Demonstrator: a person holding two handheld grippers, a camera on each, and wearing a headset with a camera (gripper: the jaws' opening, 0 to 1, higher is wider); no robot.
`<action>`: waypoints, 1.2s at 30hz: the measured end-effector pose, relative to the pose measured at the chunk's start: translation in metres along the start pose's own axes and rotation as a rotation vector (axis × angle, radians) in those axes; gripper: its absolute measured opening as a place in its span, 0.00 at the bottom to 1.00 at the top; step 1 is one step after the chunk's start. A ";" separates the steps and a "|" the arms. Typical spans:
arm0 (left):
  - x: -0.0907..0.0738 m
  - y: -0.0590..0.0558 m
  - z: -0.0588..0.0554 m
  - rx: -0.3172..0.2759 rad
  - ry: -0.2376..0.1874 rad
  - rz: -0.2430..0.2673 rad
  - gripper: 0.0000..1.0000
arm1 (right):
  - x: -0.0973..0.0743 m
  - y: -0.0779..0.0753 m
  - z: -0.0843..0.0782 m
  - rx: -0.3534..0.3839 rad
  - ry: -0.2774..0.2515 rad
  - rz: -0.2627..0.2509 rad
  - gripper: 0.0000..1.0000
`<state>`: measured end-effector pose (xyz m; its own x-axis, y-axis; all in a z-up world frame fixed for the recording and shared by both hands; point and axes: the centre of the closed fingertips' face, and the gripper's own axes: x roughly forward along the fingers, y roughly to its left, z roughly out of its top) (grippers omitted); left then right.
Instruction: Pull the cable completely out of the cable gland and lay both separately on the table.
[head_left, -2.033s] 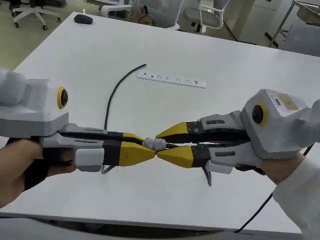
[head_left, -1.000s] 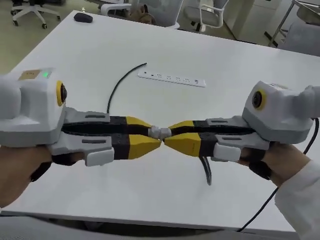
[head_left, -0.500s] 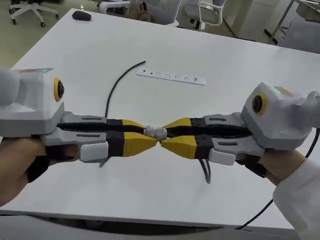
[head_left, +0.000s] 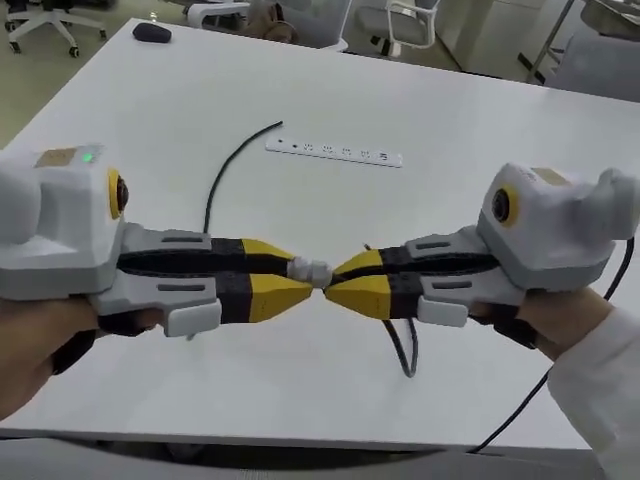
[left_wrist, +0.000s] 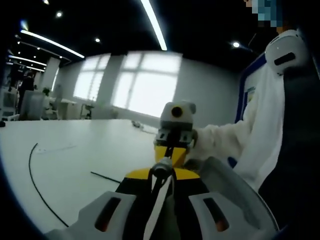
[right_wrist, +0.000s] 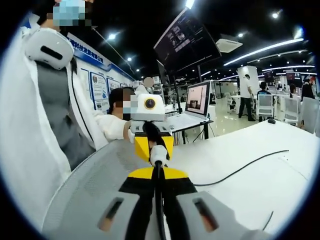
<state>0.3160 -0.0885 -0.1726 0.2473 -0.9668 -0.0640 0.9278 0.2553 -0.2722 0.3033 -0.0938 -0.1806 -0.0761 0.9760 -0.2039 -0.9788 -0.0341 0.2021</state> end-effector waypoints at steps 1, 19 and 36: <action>0.001 0.001 0.002 0.005 -0.008 0.008 0.17 | 0.000 0.000 0.001 -0.008 -0.008 -0.005 0.03; 0.003 -0.008 0.023 -0.012 -0.125 -0.052 0.18 | 0.002 0.010 0.021 -0.070 -0.098 0.027 0.03; 0.006 -0.001 0.003 -0.057 0.002 -0.004 0.17 | 0.003 0.001 -0.027 -0.188 0.159 0.001 0.03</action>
<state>0.3175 -0.0943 -0.1700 0.2431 -0.9678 -0.0646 0.9114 0.2507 -0.3263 0.2969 -0.0968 -0.2067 -0.0914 0.9305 -0.3547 -0.9958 -0.0889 0.0232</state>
